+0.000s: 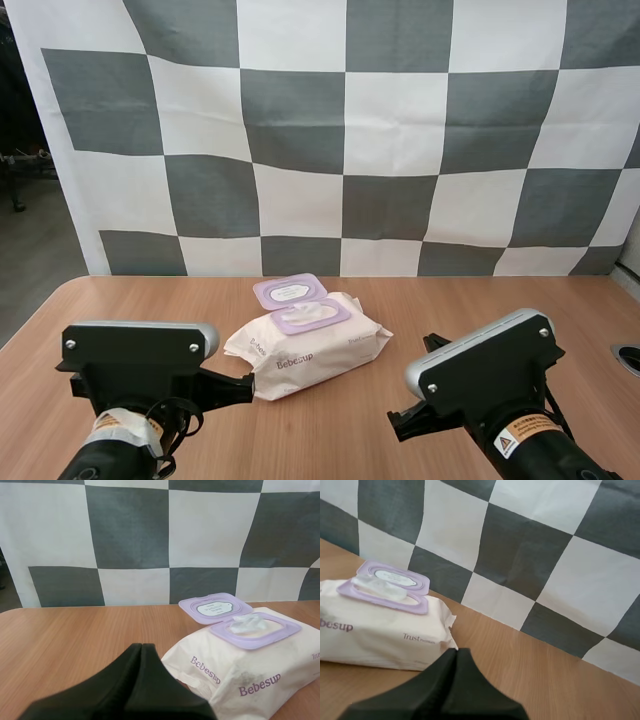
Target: Open the wet wipes lid
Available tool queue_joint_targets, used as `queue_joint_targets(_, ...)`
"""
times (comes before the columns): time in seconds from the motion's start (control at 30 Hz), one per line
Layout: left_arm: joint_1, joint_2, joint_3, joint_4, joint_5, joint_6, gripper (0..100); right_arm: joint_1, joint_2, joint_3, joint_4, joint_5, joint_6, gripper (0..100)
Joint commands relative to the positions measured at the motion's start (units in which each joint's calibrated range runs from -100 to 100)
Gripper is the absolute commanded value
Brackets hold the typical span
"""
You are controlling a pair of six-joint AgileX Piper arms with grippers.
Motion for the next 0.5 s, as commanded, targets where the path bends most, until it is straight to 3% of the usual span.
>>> queue_joint_targets(0.0,0.04,0.0,0.0,0.0,-0.1,0.1,0,0.0,0.0,0.0,0.0,0.0,15.3,0)
queue_joint_targets(0.47,0.04,0.0,0.0,0.0,-0.3,0.1,0,0.0,0.0,0.0,-3.0,-0.6,15.3,0)
